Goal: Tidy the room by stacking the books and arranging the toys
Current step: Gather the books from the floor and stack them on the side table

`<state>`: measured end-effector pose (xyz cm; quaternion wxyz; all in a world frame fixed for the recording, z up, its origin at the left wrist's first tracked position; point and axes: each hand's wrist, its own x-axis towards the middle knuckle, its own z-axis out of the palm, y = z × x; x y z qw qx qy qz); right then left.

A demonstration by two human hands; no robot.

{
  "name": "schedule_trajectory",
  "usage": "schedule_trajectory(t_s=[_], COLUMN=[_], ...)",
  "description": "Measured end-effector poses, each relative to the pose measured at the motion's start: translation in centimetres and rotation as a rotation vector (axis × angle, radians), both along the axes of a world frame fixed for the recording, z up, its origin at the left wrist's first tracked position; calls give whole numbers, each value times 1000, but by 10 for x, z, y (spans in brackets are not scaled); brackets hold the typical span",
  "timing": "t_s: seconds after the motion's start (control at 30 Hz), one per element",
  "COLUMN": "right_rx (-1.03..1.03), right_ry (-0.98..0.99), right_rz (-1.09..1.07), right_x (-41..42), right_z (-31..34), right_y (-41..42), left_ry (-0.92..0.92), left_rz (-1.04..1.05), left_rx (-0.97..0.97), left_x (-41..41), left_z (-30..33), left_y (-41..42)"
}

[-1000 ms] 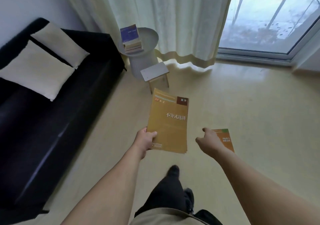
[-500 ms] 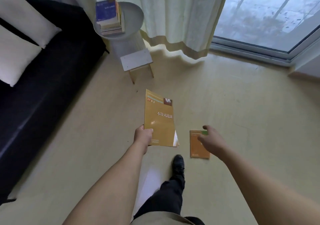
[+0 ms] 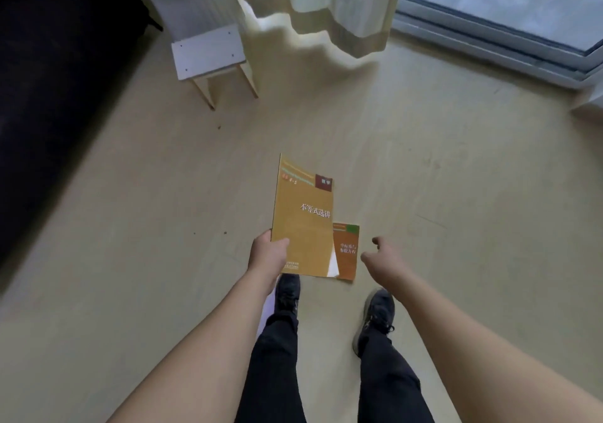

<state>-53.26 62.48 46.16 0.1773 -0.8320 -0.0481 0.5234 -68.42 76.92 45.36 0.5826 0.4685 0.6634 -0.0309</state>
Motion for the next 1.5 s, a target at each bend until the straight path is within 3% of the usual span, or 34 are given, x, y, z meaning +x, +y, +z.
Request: schedule_trajectory(t_s=[0.2,0.3,0.47,0.57,0.67,0.73,0.8,0.9,1.03,1.3,1.5], right_rx=[-67,-114,-141,-100,-102,-106,-98,-11,-24,84,223], right_ry=[133,169,251,280,188,119,110,266,270,521,555], right_rz=[-161,-273,-403,-503,-577,-621,-644,-744,-703,-624,-535], right_x=[61,72,63,57,44,35,27,16,18,72,118], right_z=[-195,-331,-493,-560,-617,-634,-645,-650,-640,-441,-226], right_y=[-12,-28,-55,-54,-52,-50,-48,-39,-41,9,68], left_ry=[17,27,58,192,524,555,491,292,250,50,-87], left_rz=[89,25,-11,-133,-506,-502,-329,-120,-220,-232,-97], left_rx=[5,-71,-237,-256,-117,-21,-9,-143,-176,-273,-236], left_x=[55,73,75,71,70,74,76,80,85,97,124], left_z=[-171,-294,-465,-542,-604,-619,-632,-637,-602,-431,-194], left_y=[-28,-46,-83,-90,-88,-85,-80,-74,-64,10,66])
